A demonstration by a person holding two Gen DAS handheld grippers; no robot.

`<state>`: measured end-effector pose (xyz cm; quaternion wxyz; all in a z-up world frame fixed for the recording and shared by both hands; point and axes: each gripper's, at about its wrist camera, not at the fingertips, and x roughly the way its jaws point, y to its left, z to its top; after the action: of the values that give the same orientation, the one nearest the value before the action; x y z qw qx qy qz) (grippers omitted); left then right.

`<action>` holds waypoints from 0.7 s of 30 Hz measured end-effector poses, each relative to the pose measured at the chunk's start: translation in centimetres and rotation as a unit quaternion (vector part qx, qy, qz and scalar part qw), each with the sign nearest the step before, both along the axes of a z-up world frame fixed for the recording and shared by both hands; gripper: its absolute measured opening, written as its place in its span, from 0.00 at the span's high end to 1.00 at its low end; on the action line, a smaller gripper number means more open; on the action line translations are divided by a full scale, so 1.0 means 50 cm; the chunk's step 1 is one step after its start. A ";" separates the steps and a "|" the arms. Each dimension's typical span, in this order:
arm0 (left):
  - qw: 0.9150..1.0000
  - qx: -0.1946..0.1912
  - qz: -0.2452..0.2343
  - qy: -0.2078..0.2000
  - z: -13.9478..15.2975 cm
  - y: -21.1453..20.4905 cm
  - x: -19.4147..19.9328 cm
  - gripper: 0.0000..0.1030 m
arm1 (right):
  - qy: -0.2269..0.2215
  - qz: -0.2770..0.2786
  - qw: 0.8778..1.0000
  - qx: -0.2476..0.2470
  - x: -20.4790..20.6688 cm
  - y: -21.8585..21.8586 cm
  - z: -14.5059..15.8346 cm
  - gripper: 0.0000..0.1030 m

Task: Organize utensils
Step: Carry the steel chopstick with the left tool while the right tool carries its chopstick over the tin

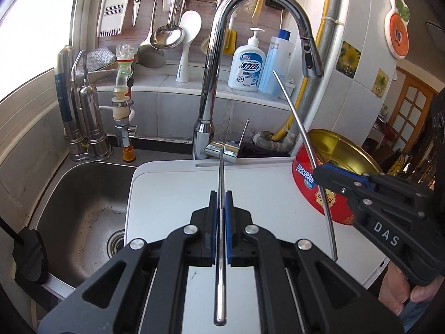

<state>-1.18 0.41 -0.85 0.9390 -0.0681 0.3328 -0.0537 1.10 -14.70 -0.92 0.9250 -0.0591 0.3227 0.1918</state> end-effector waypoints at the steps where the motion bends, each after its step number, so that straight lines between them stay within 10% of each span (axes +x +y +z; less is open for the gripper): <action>1: 1.000 0.001 0.003 0.001 0.008 -0.026 -0.002 0.95 | 0.001 -0.001 1.000 0.006 -0.002 -0.030 0.003 0.94; 11: 1.000 -0.004 0.000 0.021 0.019 -0.278 0.038 0.95 | 0.007 -0.072 0.995 0.070 0.028 -0.377 0.016 0.94; 21: 0.998 0.015 -0.029 0.047 0.060 -0.348 0.122 1.00 | 0.026 -0.110 0.989 0.099 0.100 -0.498 0.043 0.94</action>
<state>4.91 -17.01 2.17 0.9214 -0.0472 0.3790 -0.0724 6.11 -39.60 1.25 0.9332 0.0735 0.3304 0.1212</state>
